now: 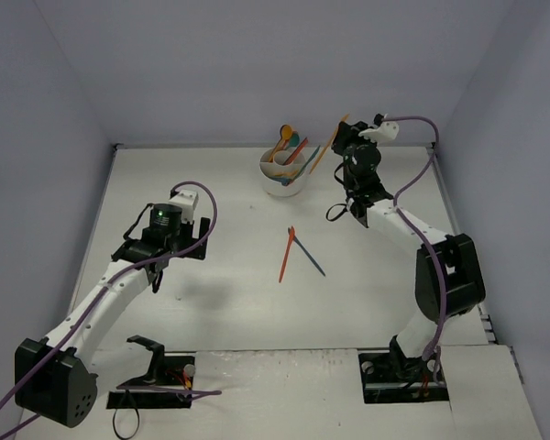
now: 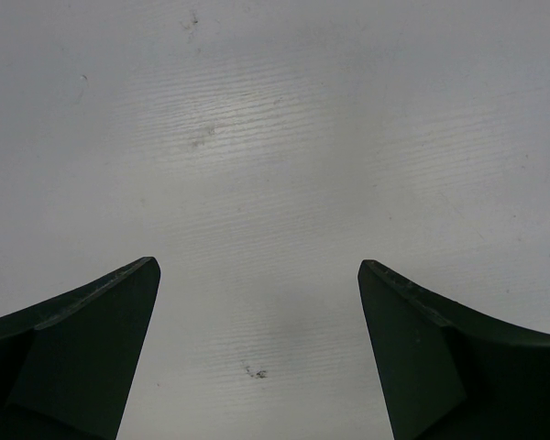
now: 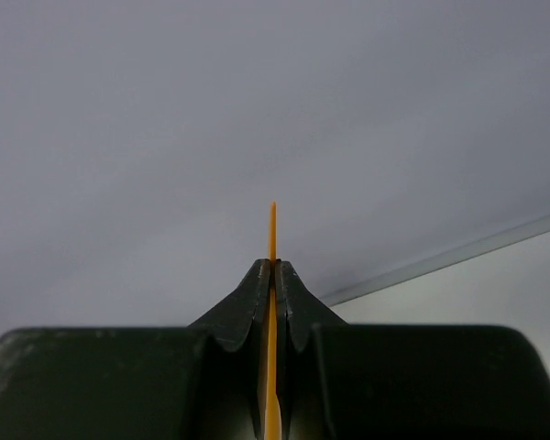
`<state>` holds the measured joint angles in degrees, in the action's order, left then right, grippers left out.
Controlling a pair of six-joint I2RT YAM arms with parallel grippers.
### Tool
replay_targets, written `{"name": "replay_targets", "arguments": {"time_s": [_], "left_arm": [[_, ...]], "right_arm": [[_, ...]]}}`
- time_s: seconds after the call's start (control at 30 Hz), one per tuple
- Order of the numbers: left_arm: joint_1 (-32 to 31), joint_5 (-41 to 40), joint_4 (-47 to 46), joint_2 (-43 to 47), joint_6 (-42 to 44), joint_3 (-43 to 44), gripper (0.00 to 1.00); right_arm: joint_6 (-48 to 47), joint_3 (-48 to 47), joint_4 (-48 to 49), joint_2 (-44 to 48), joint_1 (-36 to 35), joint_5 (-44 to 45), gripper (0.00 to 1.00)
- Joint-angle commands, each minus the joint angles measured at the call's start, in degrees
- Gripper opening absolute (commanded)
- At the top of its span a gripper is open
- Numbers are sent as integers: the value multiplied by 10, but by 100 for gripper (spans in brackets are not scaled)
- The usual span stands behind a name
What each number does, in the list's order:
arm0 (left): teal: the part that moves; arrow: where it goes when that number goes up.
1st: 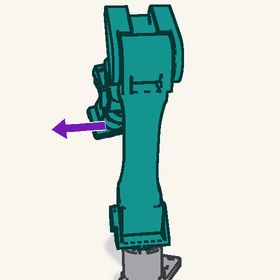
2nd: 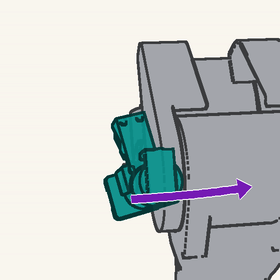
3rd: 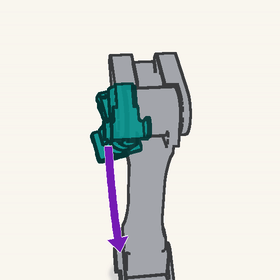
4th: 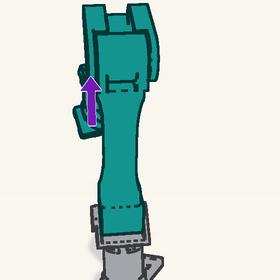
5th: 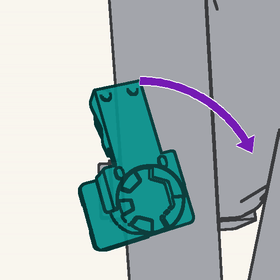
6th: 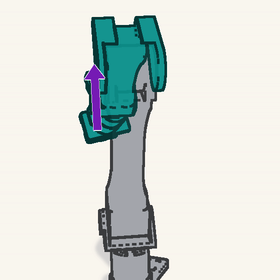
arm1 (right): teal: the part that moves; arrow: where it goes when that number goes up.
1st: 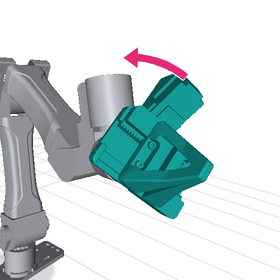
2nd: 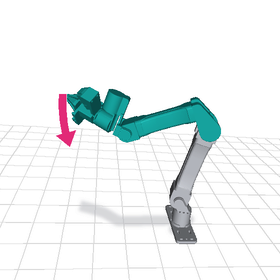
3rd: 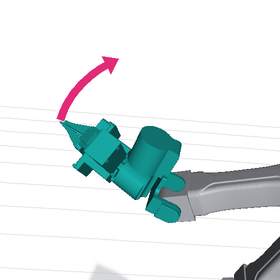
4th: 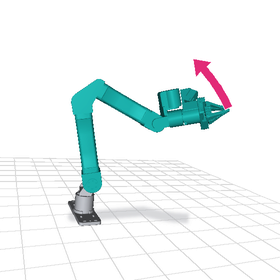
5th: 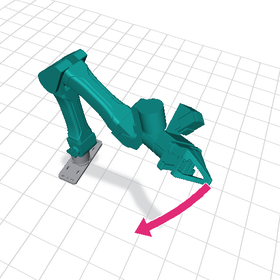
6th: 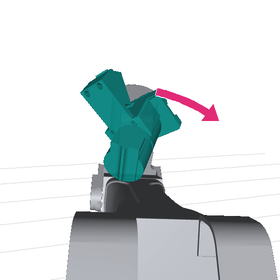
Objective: Sort the eating utensils into containers
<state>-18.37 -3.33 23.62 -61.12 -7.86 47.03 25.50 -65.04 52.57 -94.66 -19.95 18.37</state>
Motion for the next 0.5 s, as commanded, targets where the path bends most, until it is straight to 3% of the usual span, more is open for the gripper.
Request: {"name": "replay_targets", "arguments": {"time_s": [0.0, 0.2, 0.47], "left_arm": [[-4, -12, -30, 7, 6, 2, 88], [-5, -20, -28, 15, 7, 0, 88], [-13, -25, -26, 24, 8, -2, 88]], "right_arm": [[-3, -21, 177, -50, -3, 53, 0], [-21, -42, 258, -126, -4, 53, 0], [-27, -67, 295, -175, -6, 44, 0]]}}
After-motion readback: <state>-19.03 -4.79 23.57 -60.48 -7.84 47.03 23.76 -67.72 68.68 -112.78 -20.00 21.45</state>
